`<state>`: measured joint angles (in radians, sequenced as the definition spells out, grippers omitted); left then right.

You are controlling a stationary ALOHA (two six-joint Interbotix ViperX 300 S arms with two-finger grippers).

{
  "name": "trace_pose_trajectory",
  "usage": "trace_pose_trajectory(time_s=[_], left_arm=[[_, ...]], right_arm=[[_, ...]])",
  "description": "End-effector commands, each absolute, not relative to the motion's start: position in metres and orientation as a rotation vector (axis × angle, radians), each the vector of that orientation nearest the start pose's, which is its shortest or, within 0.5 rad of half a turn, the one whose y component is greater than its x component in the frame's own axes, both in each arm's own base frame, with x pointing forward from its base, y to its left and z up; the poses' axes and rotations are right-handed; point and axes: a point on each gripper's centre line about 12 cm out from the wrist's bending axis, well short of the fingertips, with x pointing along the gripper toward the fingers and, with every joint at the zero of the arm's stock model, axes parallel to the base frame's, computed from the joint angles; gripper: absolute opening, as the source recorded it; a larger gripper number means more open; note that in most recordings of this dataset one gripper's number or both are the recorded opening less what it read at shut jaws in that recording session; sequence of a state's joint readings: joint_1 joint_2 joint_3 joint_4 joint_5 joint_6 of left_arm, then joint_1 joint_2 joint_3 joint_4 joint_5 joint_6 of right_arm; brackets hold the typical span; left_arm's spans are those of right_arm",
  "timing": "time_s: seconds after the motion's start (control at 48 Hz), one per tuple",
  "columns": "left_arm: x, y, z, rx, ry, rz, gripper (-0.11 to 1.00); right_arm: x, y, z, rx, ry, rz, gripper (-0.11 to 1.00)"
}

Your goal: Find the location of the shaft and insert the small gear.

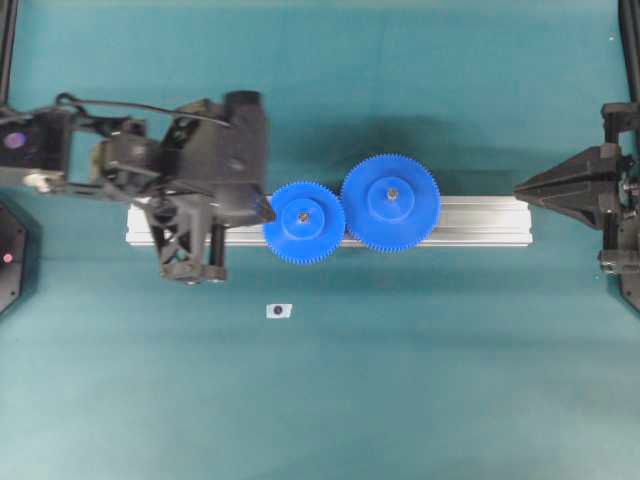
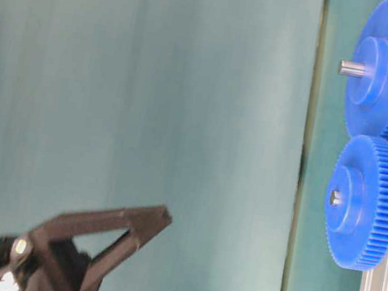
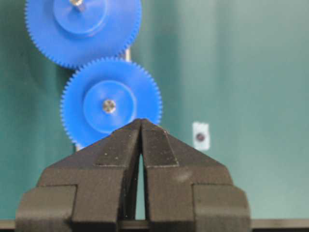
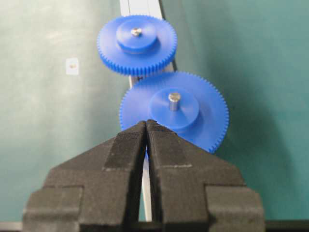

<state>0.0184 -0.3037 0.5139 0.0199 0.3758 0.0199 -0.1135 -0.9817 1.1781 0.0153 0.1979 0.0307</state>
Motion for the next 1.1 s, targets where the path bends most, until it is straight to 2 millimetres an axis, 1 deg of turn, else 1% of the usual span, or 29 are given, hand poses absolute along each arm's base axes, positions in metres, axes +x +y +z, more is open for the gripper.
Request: trace_pose_trajectory(time_s=[0.0, 0.187, 0.312, 0.479, 0.687, 0.812, 0.853, 1.082], left_arm=[[0.346, 0.007, 0.316, 0.026, 0.490, 0.017, 0.01], [0.324, 0.007, 0.311, 0.021, 0.404, 0.018, 0.04], [0.312, 0.008, 0.301, -0.004, 0.402, 0.026, 0.08], [0.304, 0.007, 0.296, -0.053, 0.407, 0.036, 0.22], [0.303, 0.007, 0.289, -0.054, 0.424, 0.036, 0.46], [0.301, 0.007, 0.286, -0.056, 0.430, 0.037, 0.56], [0.301, 0.007, 0.286, -0.056, 0.432, 0.037, 0.58], [0.301, 0.008, 0.285, -0.058, 0.433, 0.039, 0.58]], right_arm=[[0.188, -0.021, 0.243, 0.080, 0.377, -0.121, 0.11], [0.188, -0.021, 0.243, 0.086, 0.376, -0.122, 0.10], [0.187, -0.022, 0.244, 0.101, 0.372, -0.127, 0.10], [0.187, -0.022, 0.244, 0.104, 0.372, -0.127, 0.11], [0.187, -0.021, 0.243, 0.104, 0.374, -0.126, 0.11], [0.187, -0.021, 0.244, 0.104, 0.371, -0.126, 0.10], [0.187, -0.021, 0.244, 0.104, 0.372, -0.126, 0.10], [0.187, -0.021, 0.243, 0.104, 0.375, -0.126, 0.10]])
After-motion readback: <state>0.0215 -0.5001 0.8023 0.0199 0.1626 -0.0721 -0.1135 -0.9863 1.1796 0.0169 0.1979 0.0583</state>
